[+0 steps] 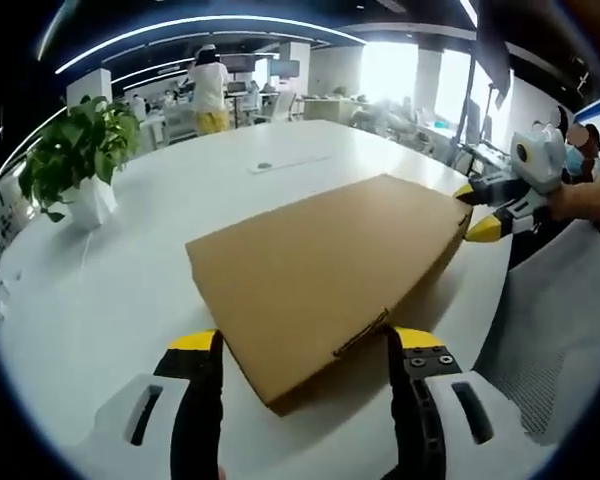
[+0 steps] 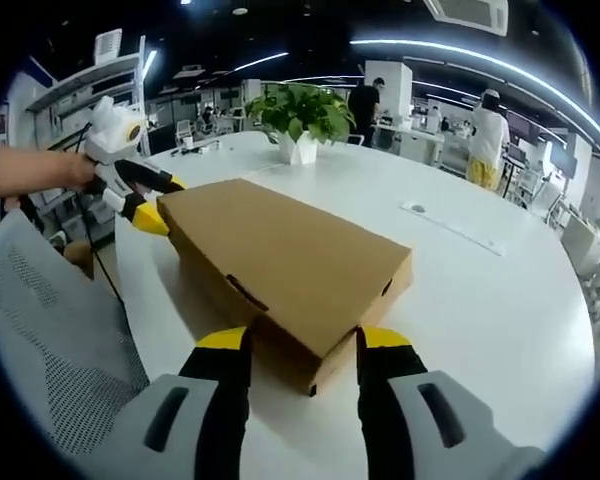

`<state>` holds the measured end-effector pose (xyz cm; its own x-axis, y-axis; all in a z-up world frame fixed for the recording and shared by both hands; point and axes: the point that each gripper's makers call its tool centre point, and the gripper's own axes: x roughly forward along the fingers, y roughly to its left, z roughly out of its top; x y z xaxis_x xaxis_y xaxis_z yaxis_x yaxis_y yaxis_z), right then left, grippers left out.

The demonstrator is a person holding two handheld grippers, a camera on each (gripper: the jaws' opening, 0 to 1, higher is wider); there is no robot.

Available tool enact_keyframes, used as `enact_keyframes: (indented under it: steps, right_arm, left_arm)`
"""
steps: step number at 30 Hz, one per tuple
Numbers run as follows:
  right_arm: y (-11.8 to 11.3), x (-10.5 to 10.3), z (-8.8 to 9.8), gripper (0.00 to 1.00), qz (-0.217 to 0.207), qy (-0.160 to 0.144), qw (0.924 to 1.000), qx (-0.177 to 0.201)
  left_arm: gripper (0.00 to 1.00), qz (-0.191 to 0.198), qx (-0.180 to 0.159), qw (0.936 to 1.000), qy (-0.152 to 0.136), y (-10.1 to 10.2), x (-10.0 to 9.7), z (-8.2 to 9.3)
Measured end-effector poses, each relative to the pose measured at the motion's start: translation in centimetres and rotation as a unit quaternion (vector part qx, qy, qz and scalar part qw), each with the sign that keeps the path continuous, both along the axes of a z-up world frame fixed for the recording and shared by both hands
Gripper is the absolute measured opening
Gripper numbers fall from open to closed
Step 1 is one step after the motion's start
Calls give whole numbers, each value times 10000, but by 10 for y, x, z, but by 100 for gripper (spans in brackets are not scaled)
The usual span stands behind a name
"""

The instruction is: Operate the shoe box by opening the lid, removing the specified soft item, and placing it in the target area until the item is outside and the box remains undamaged.

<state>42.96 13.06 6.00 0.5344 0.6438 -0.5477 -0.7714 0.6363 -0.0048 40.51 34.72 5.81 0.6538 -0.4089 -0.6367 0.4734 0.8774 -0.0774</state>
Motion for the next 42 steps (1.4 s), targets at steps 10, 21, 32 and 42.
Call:
enact_keyframes:
  steps: [10,21,32,42]
  right_arm:
    - [1,1,13,41,-6,-56,10000,39]
    - [2,4,30,43,-21,-30,9998,216]
    - [3,10,47,43,10,-156,9994,319]
    - [6,21,64,44,49,-376,9987,351]
  left_arm:
    - [69,118,-165,9996,-205,0,1,15]
    - [72,248,-449,9979,-407,-2,5,33]
    - [76,236,-549,9960,-657,-3,10,51]
    - [77,211,-473,9947,-888,-3,21,65]
